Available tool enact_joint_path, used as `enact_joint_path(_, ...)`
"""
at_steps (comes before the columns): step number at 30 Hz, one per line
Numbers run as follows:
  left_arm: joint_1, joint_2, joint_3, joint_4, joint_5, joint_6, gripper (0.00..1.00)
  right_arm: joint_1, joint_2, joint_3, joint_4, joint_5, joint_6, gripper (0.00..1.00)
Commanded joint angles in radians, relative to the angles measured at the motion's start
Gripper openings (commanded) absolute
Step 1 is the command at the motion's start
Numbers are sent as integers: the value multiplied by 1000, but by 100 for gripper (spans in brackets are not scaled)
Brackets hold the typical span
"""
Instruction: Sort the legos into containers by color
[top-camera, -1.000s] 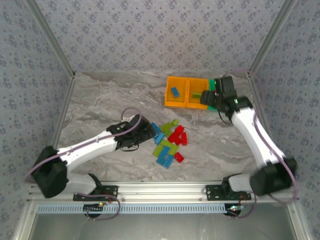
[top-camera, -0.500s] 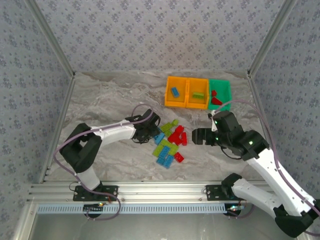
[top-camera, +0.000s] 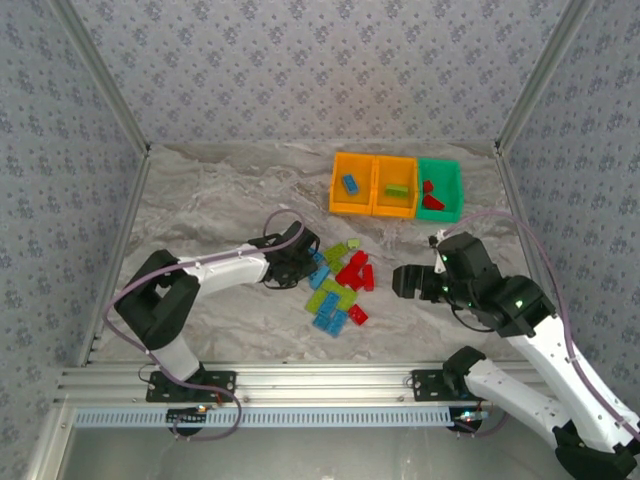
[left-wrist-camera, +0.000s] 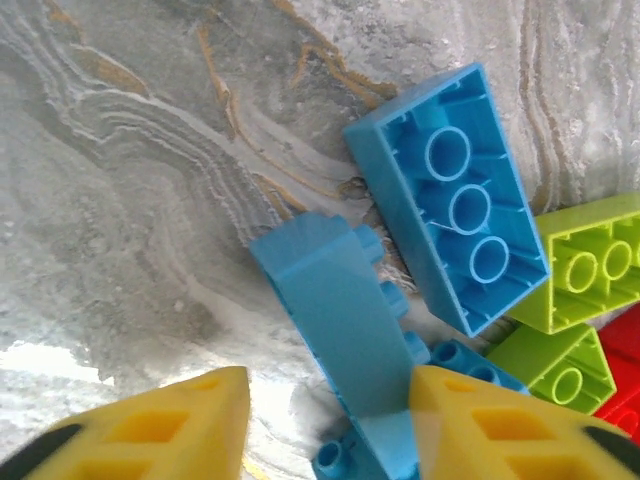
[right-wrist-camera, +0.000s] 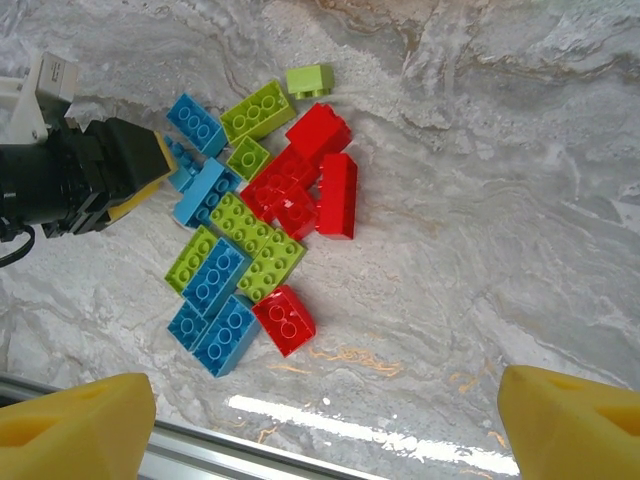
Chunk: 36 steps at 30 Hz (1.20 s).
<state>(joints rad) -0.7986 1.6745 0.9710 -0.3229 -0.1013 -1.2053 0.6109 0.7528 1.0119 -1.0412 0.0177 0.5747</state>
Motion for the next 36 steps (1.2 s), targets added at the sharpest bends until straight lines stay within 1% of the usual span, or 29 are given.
enact_joint_path(1, 3, 4, -17, -63, -4, 50, 56, 15, 20, -4, 30, -12, 33, 91)
enact_joint_path(4, 13, 32, 0, -47, 25, 81, 60, 26, 47, 4, 38, -9, 37, 91)
enact_joint_path(8, 17, 66, 20, -47, 26, 96, 69, 41, 79, 20, 43, -1, 38, 91)
enact_joint_path(13, 27, 105, 38, -31, 45, 103, 69, 53, 105, 36, 62, 13, 37, 92)
enact_joint_path(14, 29, 109, 44, -31, 46, 108, 67, 56, 112, 39, 66, 13, 37, 92)
enact_joint_path(22, 29, 97, 47, -68, 54, 160, 40, 64, 143, 54, 65, 21, 31, 92)
enact_joint_path(25, 28, 62, 29, -85, 60, 176, 29, 69, 146, 49, 86, -10, 15, 92)
enact_joint_path(29, 10, -54, 21, -95, 61, 196, 27, 93, 137, 27, 169, -122, -5, 92)
enact_joint_path(32, -34, -117, 107, -96, 25, 252, 27, 108, 113, 25, 211, -112, 6, 93)
enact_joint_path(34, -52, -90, 214, -95, -4, 308, 28, 110, 79, 14, 250, -81, 16, 94)
enact_joint_path(36, -49, -2, 360, -107, -47, 371, 28, 109, 48, 7, 271, -35, 31, 95)
